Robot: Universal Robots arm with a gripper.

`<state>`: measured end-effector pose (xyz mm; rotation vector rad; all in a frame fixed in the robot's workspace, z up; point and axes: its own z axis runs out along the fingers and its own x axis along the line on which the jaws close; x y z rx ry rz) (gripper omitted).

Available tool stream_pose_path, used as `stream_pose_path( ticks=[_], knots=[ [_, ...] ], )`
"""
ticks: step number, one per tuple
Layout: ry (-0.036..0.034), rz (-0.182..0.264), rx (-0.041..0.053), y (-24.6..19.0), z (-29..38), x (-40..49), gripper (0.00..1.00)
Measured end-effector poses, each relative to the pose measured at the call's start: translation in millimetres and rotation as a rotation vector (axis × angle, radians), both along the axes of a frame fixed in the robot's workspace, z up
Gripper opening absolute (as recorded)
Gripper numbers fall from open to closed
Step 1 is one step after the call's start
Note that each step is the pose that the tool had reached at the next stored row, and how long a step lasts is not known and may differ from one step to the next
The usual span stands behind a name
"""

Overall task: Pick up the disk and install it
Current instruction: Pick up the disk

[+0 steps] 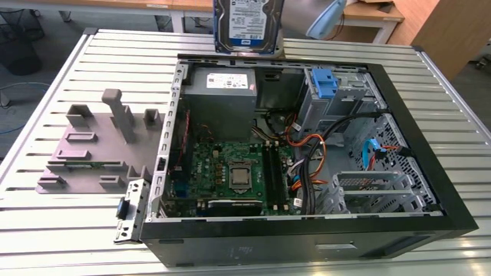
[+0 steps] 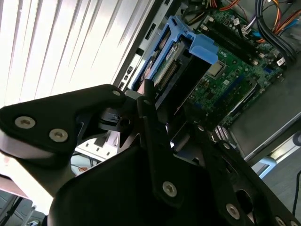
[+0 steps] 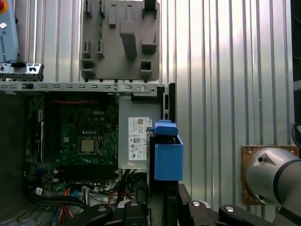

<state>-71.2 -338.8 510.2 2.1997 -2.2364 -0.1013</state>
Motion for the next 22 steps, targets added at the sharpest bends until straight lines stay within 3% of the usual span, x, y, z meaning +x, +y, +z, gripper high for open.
stream_pose_path(
  ticks=[6, 13, 16, 22],
  knots=[
    [0.0001, 0.000, -0.0001, 0.0, -0.2, 14.4, 0.35],
    [0.0001, 0.000, 0.0000, 0.0, -0.3, 15.5, 0.35],
    [0.0141, 0.000, 0.0000, 0.0, -0.4, 16.2, 0.35],
    [0.0150, 0.000, -0.0001, -0.1, -0.4, 16.6, 0.35]
  ],
)
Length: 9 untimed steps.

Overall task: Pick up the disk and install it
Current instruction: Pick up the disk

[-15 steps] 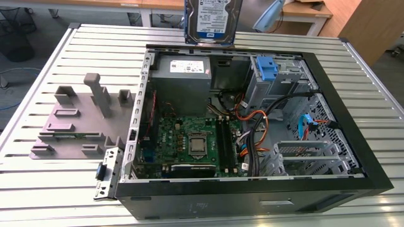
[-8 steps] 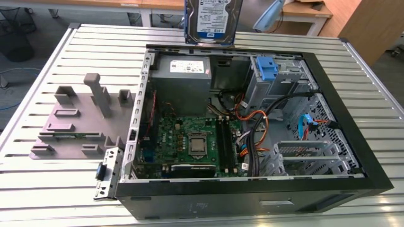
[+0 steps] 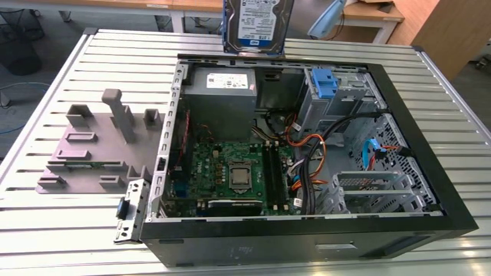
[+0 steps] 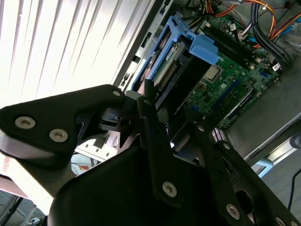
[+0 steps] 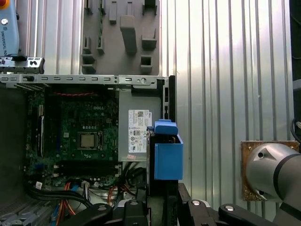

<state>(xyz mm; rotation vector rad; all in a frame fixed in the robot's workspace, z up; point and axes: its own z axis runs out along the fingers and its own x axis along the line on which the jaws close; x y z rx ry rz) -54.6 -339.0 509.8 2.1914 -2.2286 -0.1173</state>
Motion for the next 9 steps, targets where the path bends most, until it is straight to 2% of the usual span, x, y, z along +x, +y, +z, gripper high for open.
stream_pose_path(
  ticks=[9],
  knots=[
    [0.0008, 0.000, 0.0002, -2.1, -0.7, 12.0, 0.35]
  ],
)
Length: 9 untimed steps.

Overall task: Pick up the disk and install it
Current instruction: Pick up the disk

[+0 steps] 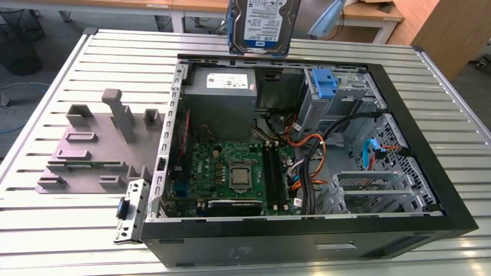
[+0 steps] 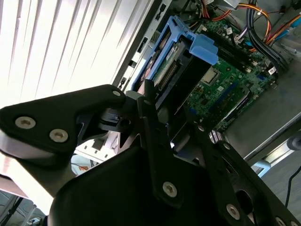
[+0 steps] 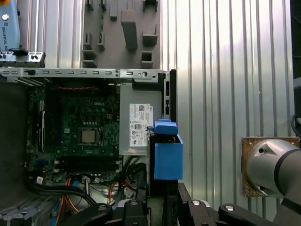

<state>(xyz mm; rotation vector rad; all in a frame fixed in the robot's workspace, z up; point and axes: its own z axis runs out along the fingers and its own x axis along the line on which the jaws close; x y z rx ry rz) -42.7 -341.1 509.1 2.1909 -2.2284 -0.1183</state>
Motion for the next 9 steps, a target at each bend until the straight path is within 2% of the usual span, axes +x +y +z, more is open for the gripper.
stream_pose_path(
  ticks=[4, 9],
  knots=[
    [0.0007, 0.000, -0.0001, -2.7, -0.3, 6.4, 0.35],
    [0.0007, 0.000, -0.0001, -10.8, -1.1, 9.4, 0.35]
  ],
)
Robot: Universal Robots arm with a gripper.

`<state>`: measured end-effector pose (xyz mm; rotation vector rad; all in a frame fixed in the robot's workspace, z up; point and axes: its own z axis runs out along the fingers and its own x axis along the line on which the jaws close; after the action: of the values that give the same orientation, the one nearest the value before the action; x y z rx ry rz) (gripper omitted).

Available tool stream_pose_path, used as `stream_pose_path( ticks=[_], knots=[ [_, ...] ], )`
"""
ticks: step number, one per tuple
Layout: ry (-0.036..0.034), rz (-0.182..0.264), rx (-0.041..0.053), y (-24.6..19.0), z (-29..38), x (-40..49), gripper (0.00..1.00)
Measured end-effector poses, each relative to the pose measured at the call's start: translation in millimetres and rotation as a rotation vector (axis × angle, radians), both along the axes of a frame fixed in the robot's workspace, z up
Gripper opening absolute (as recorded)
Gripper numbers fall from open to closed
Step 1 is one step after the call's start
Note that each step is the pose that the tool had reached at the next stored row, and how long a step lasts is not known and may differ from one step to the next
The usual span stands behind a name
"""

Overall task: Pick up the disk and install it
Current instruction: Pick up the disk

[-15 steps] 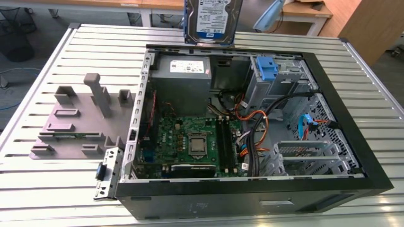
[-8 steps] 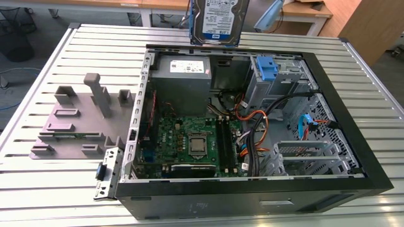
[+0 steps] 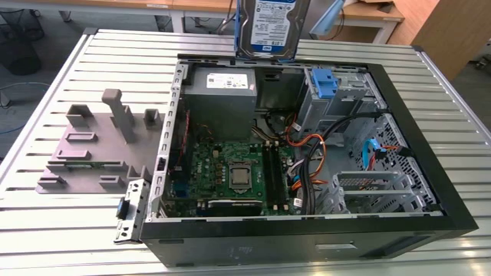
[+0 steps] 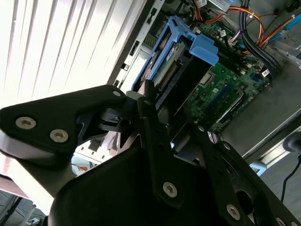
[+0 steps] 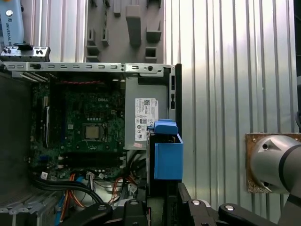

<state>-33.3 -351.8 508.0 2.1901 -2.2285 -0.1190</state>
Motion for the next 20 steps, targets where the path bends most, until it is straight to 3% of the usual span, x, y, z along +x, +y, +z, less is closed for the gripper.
stream_pose_path(
  ticks=[20],
  knots=[
    [0.0000, -0.003, -0.0001, -43.1, -4.6, 4.2, 0.35]
  ],
)
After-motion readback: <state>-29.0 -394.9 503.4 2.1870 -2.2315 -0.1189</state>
